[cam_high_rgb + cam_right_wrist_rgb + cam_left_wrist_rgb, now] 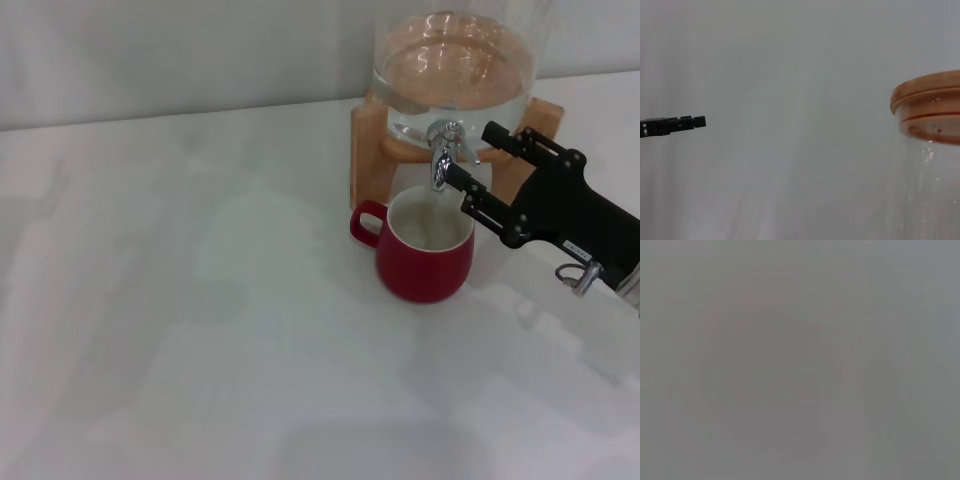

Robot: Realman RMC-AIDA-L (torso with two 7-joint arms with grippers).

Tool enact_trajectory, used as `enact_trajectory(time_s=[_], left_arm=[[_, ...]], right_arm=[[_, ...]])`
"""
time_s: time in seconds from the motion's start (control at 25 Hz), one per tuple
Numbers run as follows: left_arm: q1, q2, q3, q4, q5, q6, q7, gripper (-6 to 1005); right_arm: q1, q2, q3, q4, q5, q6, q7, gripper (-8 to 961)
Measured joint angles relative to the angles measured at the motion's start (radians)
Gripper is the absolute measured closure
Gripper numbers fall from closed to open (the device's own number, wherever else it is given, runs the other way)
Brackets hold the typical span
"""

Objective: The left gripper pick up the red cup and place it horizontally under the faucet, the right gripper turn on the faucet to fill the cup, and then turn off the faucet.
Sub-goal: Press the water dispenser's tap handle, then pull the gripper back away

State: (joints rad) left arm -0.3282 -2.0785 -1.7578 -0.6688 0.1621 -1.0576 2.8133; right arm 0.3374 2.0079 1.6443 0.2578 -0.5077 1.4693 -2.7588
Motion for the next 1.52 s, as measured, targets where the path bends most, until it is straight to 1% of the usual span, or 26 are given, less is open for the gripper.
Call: enact_trajectory(time_s=[1.52], left_arm=[[-0.014, 0.000, -0.005, 0.011, -0.001, 0.004, 0.000, 138]], right_arm=[[-0.008, -0.002, 0.000, 0.000, 0.025, -0.001, 0.001, 354]])
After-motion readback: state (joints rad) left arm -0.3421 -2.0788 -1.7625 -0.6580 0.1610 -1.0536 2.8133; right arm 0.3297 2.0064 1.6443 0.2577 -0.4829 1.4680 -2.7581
